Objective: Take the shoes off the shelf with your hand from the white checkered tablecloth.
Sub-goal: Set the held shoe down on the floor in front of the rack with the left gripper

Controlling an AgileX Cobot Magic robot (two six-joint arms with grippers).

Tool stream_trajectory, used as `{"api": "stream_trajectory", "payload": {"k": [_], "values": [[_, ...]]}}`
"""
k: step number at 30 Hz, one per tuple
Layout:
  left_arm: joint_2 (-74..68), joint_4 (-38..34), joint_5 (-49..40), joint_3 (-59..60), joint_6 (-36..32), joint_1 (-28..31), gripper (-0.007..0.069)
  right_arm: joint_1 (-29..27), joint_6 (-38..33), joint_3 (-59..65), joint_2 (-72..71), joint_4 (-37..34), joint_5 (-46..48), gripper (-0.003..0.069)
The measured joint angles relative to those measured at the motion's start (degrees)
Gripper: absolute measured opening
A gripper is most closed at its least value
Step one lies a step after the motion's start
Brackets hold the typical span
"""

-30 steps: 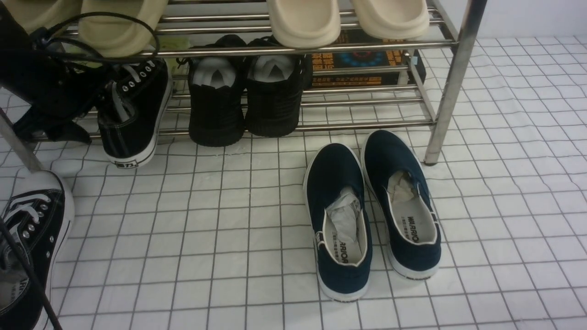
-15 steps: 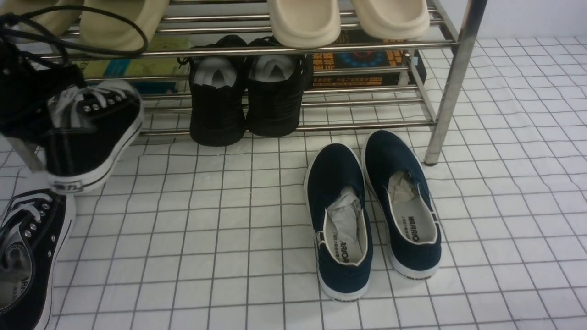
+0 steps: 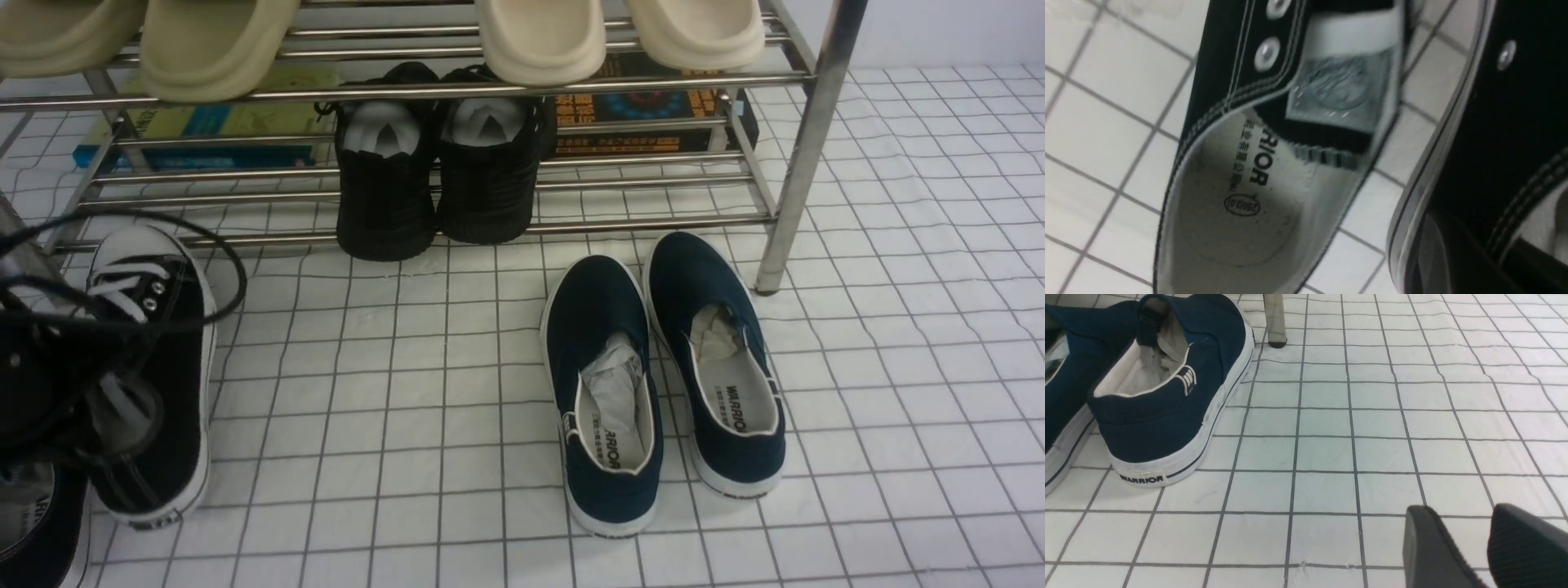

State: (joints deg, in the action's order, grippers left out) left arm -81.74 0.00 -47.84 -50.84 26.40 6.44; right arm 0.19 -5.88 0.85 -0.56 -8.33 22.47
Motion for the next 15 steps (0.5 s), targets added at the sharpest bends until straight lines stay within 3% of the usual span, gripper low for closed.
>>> {"api": "stream_trajectory", "payload": {"k": [8, 11, 15], "values": [[0.0, 0.0, 2.69, 2.67, -0.39, 0.0, 0.0043, 0.0, 0.0, 0.0, 0.0, 0.0, 0.0, 0.0238], [0.0, -1.2, 2.72, 2.67, -2.09, 0.0, 0.0087, 0.0, 0.0, 0.0, 0.0, 0.0, 0.0, 0.0238], [1.78, -4.27, 1.57, 2.28, -6.36, 0.0, 0.0218, 0.0, 0.0, 0.0, 0.0, 0.0, 0.0, 0.0238]]}}
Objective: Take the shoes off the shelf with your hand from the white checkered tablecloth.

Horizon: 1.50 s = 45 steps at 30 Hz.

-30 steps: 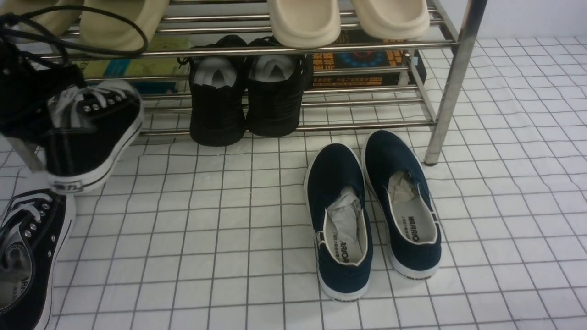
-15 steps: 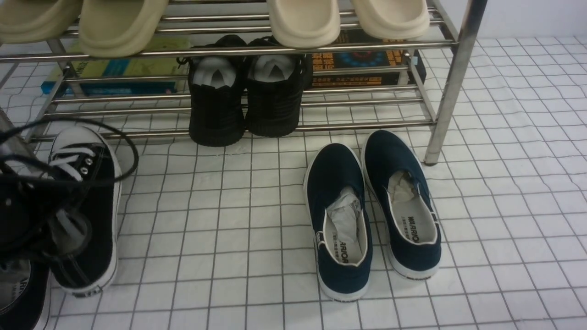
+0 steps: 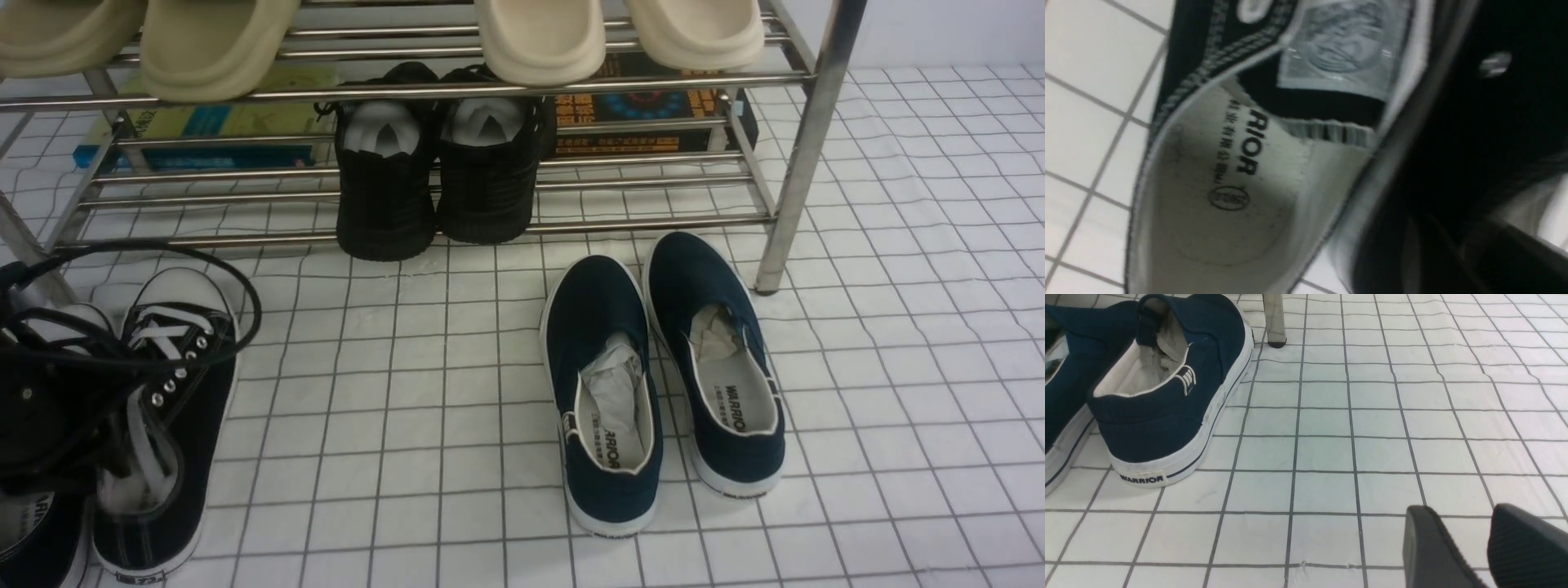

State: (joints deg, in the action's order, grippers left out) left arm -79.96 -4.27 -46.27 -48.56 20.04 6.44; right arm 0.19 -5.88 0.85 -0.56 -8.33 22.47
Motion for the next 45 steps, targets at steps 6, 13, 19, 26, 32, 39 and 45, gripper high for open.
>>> {"api": "stream_trajectory", "payload": {"k": [6, 13, 19, 26, 32, 39, 45], "values": [[9.61, 1.17, -4.94, -5.28, -1.95, 0.0, 0.0299, 0.0, 0.0, 0.0, 0.0, 0.0, 0.0, 0.0238], [25.41, 2.99, -14.22, -4.64, -12.93, 0.0, 0.0041, 0.0, 0.0, 0.0, 0.0, 0.0, 0.0, 0.0238], [47.48, -12.21, -2.0, 12.91, -27.44, 0.0, 0.0001, 0.0, 0.0, 0.0, 0.0, 0.0, 0.0, 0.0238], [67.86, -20.6, 17.67, 29.28, -37.24, 0.0, 0.0001, 0.0, 0.0, 0.0, 0.0, 0.0, 0.0, 0.0238], [78.25, -20.96, 22.26, 36.8, -38.49, 0.0, 0.0004, 0.0, 0.0, 0.0, 0.0, 0.0, 0.0, 0.0238], [79.99, -18.09, 23.43, 42.77, -38.2, 0.0, 0.0011, 0.0, 0.0, 0.0, 0.0, 0.0, 0.0, 0.0238], [80.29, -5.41, 23.63, 47.41, -26.75, -0.24, 0.0013, 0.0, 0.0, 0.0, 0.0, 0.0, 0.0, 0.0238]]}}
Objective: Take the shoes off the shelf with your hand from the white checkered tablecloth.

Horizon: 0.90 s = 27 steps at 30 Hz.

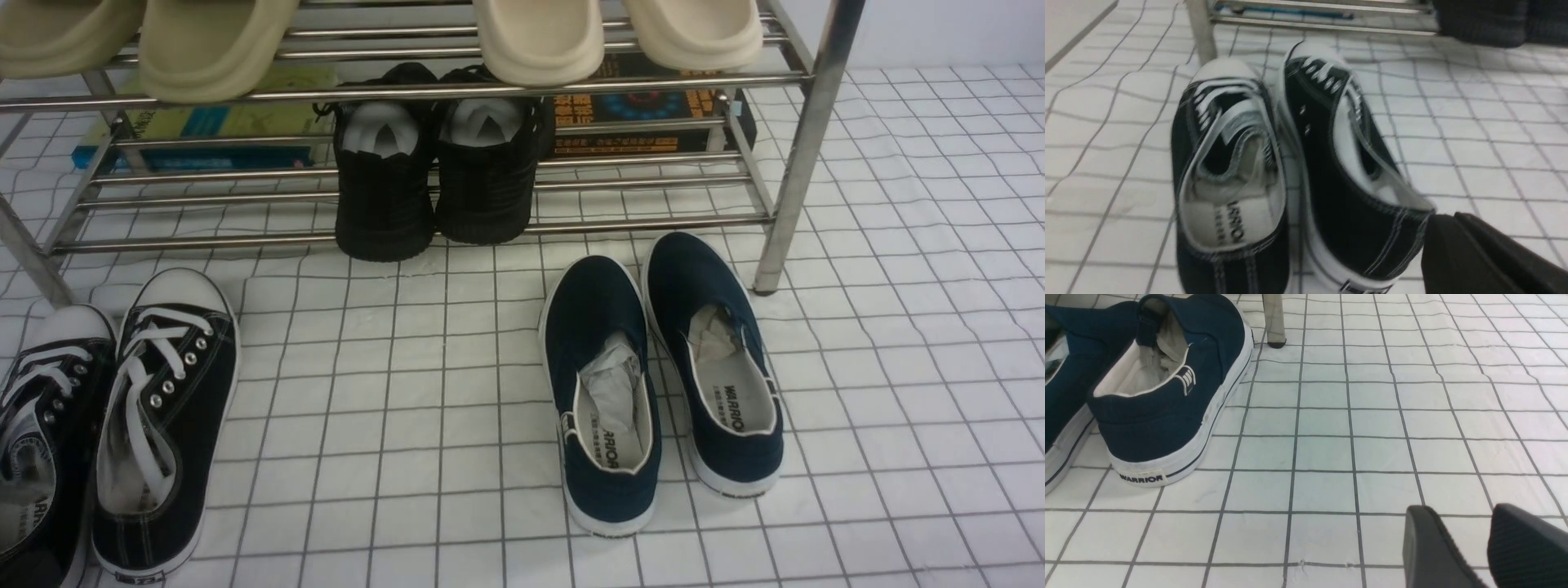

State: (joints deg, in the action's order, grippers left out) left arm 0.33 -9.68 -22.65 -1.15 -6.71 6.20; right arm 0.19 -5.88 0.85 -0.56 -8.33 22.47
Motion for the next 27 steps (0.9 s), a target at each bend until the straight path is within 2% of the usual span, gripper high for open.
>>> {"api": "stream_trajectory", "payload": {"k": [1, 4, 7, 11, 27], "values": [[0.16, 5.08, 0.4, 1.15, 5.24, -1.12, 0.0014, 0.0, 0.0, 0.0, 0.0, 0.0, 0.0, 0.0238], [0.34, 12.11, 0.85, 2.38, 14.32, -4.23, 0.0017, 0.0, 0.0, 0.0, 0.0, 0.0, 0.0, 0.0238], [0.4, 15.64, 1.03, 2.5, 18.42, -7.18, 0.002, 0.0, 0.0, 0.0, 0.0, 0.0, 0.0, 0.0238], [0.4, 16.67, 1.03, 2.5, 18.63, -8.68, 0.0022, 0.0, 0.0, 0.0, 0.0, 0.0, 0.0, 0.0238], [0.4, 16.93, 1.03, 2.51, 18.63, -8.68, 0.004, 0.0, 0.0, 0.0, 0.0, 0.0, 0.0, 0.0238]]}}
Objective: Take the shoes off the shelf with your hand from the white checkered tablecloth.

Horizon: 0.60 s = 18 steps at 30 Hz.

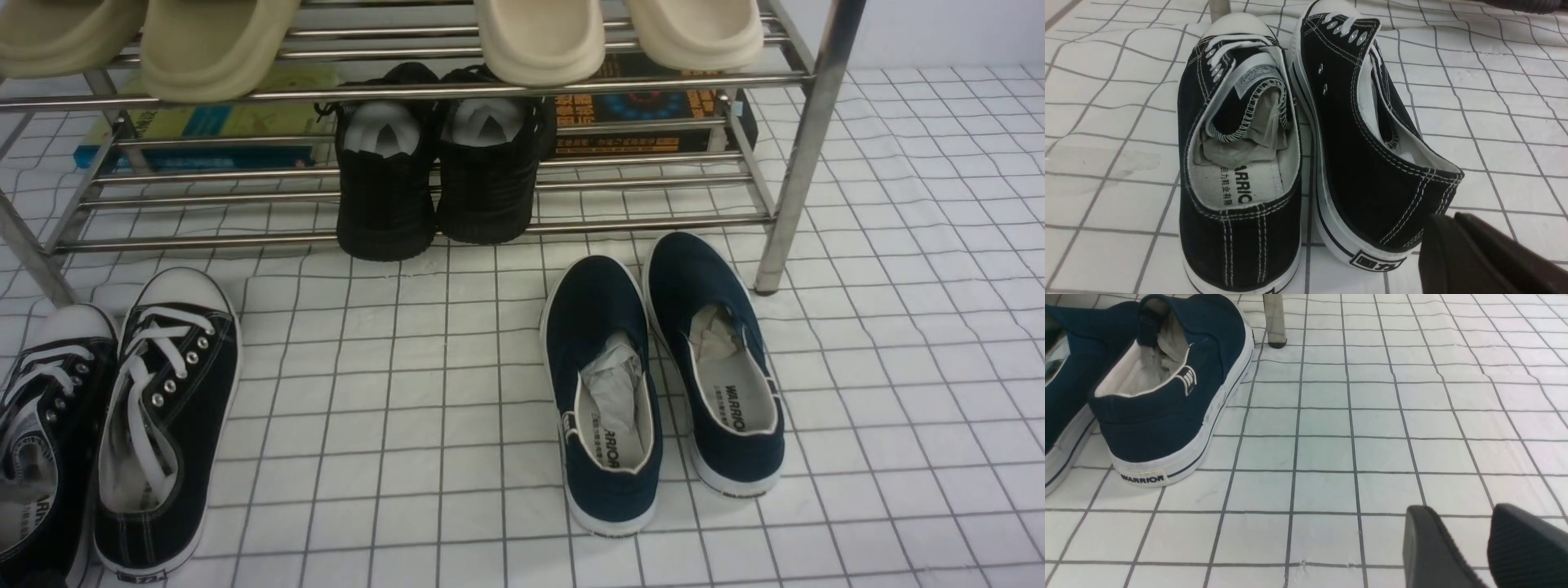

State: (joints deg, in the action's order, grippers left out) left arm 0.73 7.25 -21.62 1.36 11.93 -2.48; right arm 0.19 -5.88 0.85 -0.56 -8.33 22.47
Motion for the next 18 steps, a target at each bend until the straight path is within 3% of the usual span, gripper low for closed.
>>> {"api": "stream_trajectory", "payload": {"k": [18], "values": [[0.0, 4.36, -0.18, 0.05, 0.0, 0.0, 0.0051, 0.0, 0.0, 0.0, 0.0, 0.0, 0.0, 0.0238]]}}
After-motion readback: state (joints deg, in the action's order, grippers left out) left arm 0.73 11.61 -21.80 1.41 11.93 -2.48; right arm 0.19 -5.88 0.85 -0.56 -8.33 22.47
